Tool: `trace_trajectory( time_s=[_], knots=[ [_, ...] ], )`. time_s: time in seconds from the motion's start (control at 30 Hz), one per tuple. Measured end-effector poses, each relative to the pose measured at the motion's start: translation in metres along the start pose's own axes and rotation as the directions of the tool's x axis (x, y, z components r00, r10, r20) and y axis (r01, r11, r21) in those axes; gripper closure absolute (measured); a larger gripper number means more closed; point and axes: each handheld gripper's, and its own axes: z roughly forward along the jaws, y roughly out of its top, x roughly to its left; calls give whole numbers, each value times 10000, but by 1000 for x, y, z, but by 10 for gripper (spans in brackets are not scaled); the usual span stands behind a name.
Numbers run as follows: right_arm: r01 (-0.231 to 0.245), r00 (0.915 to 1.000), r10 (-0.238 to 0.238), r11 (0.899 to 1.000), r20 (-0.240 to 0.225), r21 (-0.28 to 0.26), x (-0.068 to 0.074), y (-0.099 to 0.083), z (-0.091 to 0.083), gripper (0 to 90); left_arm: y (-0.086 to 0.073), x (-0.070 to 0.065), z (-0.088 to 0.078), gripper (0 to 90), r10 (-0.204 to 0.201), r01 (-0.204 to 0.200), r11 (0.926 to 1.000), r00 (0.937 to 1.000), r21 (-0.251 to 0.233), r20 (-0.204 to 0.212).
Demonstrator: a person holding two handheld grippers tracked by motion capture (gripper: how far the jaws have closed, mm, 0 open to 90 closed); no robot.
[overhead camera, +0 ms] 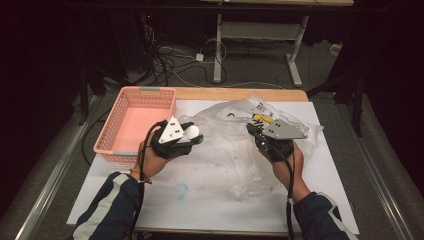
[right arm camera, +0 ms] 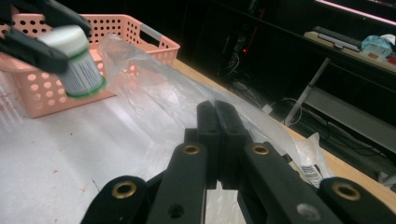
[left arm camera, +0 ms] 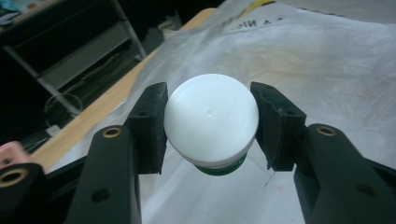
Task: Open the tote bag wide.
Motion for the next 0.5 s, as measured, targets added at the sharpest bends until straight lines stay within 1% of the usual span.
trace_trajectory(
  time_s=[0.13,0.27,0.33,0.4,0.5],
  knots=[
    [13,9998,-12,10000,-177,15,4,-1,2,900,4,-13,20,481,241,-247,9996,9987,130,457],
    [168,9993,-168,9999,-344,-2,10,-2,4,900,5,-24,45,481,272,-299,9991,9958,295,875],
    [244,9988,-242,9997,-432,36,13,-2,5,900,4,-29,58,481,339,-379,9985,9947,401,972],
    [190,9988,-191,9998,-451,-27,14,-3,5,900,3,-34,71,481,412,-478,9972,9930,580,1109],
    [219,9985,-218,9998,-496,33,15,-3,5,900,0,-38,88,481,275,-359,9972,9917,650,1259]
  ],
)
